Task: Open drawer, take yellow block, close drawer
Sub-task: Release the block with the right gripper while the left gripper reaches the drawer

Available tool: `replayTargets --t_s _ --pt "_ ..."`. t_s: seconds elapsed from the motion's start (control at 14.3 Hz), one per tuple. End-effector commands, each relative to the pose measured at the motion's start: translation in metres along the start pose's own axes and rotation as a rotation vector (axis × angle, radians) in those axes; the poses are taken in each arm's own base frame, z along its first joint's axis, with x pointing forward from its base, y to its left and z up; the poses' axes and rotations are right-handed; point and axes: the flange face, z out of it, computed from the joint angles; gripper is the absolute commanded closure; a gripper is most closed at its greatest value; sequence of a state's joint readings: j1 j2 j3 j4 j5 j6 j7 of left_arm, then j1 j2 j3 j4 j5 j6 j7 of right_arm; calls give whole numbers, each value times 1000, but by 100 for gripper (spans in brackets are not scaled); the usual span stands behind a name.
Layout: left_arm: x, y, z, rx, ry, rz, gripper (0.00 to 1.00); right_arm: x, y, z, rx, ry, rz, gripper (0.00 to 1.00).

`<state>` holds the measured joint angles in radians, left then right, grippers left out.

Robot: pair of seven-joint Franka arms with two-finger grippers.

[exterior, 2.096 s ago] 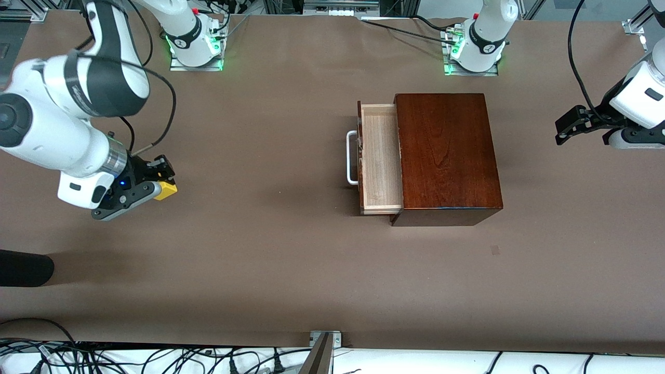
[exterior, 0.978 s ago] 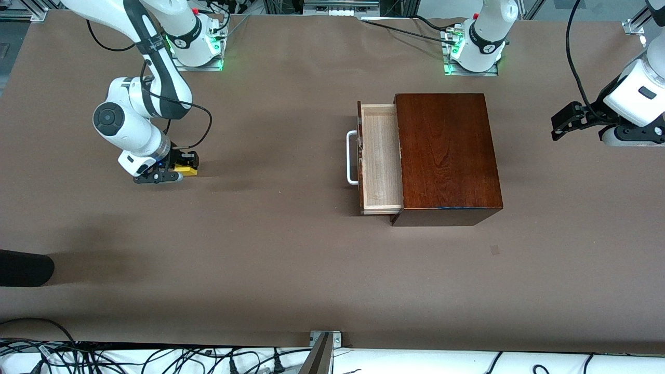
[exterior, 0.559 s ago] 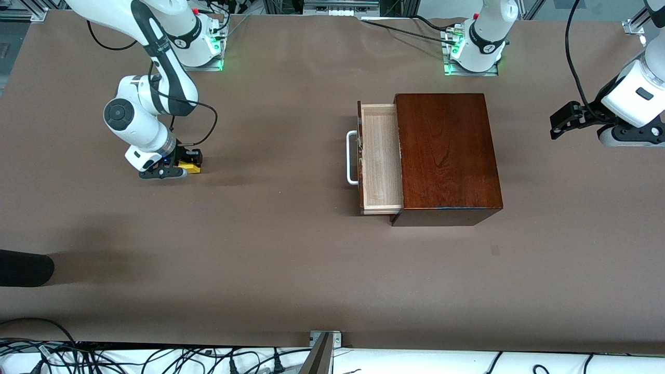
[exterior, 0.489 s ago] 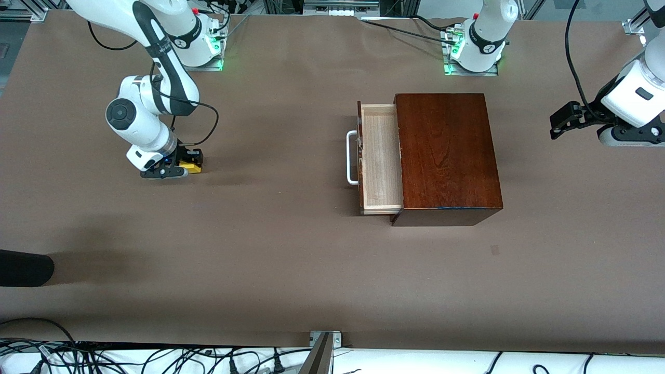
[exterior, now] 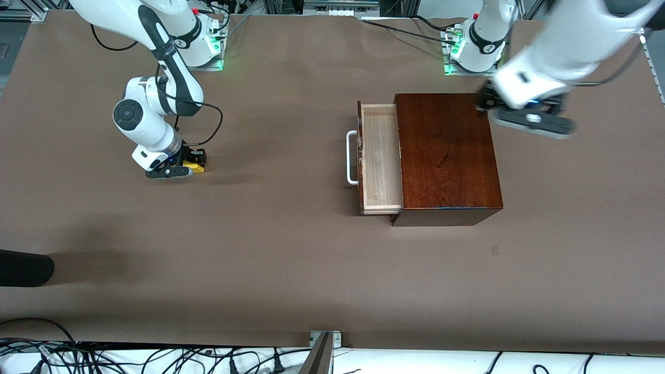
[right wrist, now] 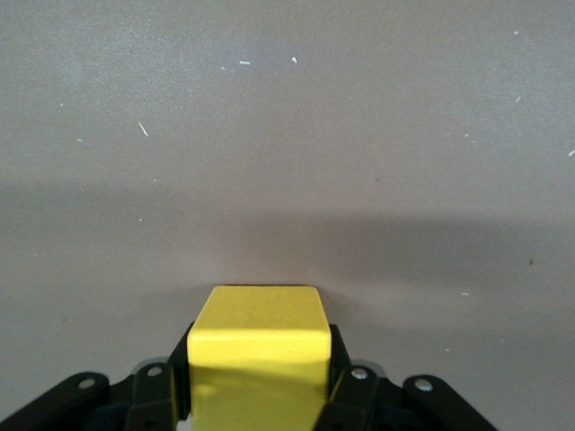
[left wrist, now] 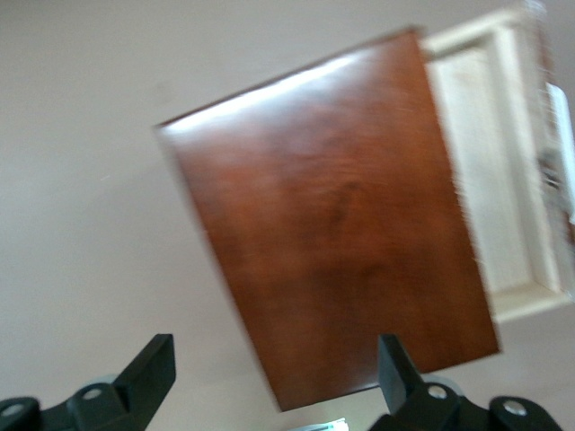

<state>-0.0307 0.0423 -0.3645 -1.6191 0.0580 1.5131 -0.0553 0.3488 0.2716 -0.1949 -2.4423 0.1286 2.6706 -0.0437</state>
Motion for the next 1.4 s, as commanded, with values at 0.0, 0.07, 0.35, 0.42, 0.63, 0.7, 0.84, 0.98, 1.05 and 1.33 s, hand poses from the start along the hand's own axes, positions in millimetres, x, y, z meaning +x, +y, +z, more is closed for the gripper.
replayTargets --t_s 0.0,0.07,0.35,0.42,0.63,0.7,0.84,0.98,1.05,1.33 --pt "19 50 6 -77 -15 127 0 2 -4 -11 3 30 -9 0" --pt "25 71 16 -134 -36 202 0 6 -4 -20 7 46 -12 0" --pt "38 155 35 -208 19 431 0 24 -11 -92 47 73 -25 0" --pt "45 173 44 -220 53 538 0 32 -14 -115 56 63 -32 0" --pt "67 211 75 -256 149 830 0 71 -20 -205 67 9 -103 0" --pt "68 226 77 -246 189 917 0 79 -21 -236 44 4 -124 0" --pt "74 238 94 -183 214 1077 0 87 -21 -283 24 8 -142 0" --pt "88 249 127 -157 237 1213 0 87 -23 -322 25 -5 -150 0" --pt "93 256 147 -167 241 1239 0 85 -18 -338 27 -17 -145 0" --pt "105 274 209 -124 221 1338 0 70 -12 -391 35 3 -162 0"
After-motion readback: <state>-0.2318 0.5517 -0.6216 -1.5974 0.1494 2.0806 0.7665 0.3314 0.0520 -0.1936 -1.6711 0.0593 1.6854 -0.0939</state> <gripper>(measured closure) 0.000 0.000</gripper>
